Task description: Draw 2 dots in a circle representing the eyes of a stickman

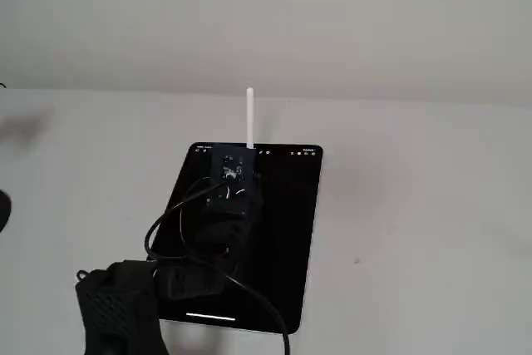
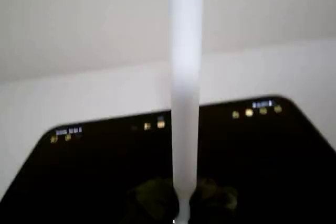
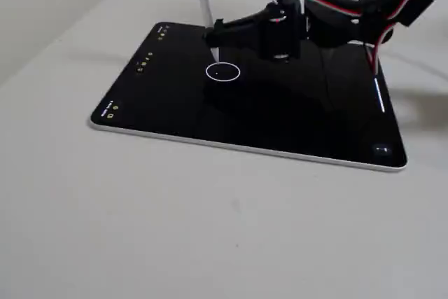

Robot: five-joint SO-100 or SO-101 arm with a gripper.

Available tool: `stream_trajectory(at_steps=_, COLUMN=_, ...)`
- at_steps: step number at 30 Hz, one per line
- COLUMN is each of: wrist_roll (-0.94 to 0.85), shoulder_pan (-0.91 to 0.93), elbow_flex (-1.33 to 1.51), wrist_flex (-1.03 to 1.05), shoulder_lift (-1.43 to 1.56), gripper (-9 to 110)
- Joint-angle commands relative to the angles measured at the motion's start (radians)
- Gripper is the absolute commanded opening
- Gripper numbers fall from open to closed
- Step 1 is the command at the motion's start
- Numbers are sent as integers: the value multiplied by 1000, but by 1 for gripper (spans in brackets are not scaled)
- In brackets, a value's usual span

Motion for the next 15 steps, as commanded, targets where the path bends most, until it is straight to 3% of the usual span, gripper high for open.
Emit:
stream_trajectory(at_steps=1, wrist_roll=-17, shoulder_pan=-6, elbow_flex=-31, wrist_flex=-23, shoulder_lift=6, gripper=0)
stream_trajectory(at_steps=8, wrist_roll=32, shoulder_pan=17, elbow_flex=-31, wrist_flex=2, shoulder_lift=84, gripper=0)
stream_trajectory(at_steps=15, wrist_roll=368, shoulder_pan=118, elbow_flex=-34, wrist_flex=293, shoulder_lift=491, gripper=0)
